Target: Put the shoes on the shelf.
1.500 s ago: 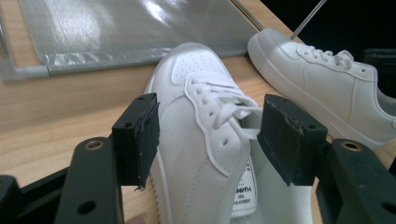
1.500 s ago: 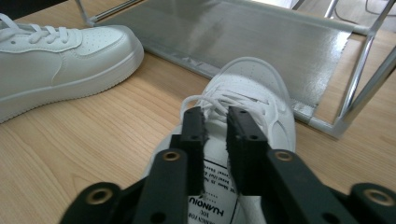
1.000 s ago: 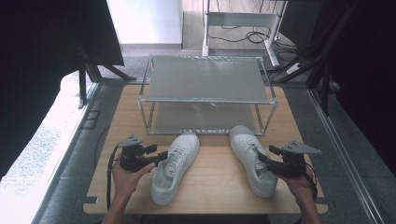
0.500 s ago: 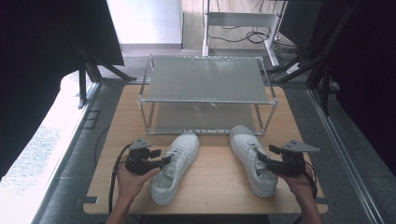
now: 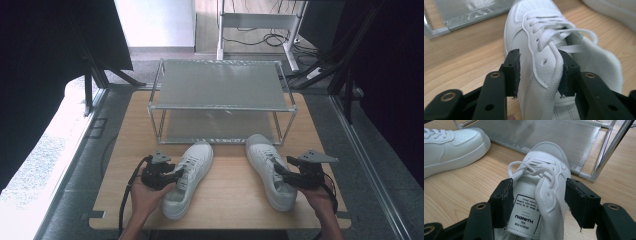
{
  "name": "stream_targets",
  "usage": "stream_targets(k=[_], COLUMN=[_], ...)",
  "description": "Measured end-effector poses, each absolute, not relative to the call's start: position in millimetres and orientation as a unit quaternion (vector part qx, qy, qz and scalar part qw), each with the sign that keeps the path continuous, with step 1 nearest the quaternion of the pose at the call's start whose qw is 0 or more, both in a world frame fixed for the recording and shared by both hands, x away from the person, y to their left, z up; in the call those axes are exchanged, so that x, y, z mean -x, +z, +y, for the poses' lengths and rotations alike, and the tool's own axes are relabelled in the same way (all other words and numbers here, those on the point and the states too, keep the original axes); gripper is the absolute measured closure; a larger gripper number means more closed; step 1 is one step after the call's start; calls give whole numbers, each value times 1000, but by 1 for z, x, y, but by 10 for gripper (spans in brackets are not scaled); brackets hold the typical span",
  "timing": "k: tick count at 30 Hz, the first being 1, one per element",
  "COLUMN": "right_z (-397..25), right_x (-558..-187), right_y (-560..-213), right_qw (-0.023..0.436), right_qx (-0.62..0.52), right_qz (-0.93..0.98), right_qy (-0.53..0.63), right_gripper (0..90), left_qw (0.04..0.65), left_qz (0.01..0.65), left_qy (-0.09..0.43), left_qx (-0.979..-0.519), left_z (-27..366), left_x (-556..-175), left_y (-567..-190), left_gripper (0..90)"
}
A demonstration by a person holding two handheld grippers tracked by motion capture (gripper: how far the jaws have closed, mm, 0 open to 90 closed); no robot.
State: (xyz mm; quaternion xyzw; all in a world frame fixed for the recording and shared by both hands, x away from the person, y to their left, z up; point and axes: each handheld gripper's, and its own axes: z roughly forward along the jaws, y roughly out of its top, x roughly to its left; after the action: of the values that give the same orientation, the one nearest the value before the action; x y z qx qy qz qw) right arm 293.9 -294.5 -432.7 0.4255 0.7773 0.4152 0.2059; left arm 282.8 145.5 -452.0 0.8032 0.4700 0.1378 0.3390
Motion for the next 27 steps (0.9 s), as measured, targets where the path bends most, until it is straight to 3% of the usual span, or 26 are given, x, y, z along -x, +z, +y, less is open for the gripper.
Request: stream_targets(k=[6, 17, 27], right_z=[-294, -285, -282], right_x=[-294, -311, -335], right_y=[-434, -454, -465], right_qw=[212, 245, 213], right_qx=[-433, -463, -482], right_qz=[784, 804, 811], right_qy=[391, 282, 254], right_gripper=[434, 629, 716], left_qw=[329, 325, 326], left_qz=[481, 492, 496], left_qy=[135, 145, 151], left_qx=[-801, -795, -791], left_z=[145, 142, 142], left_x=[-288, -291, -291], left_y=[-460, -468, -470], left_gripper=[644, 719, 758])
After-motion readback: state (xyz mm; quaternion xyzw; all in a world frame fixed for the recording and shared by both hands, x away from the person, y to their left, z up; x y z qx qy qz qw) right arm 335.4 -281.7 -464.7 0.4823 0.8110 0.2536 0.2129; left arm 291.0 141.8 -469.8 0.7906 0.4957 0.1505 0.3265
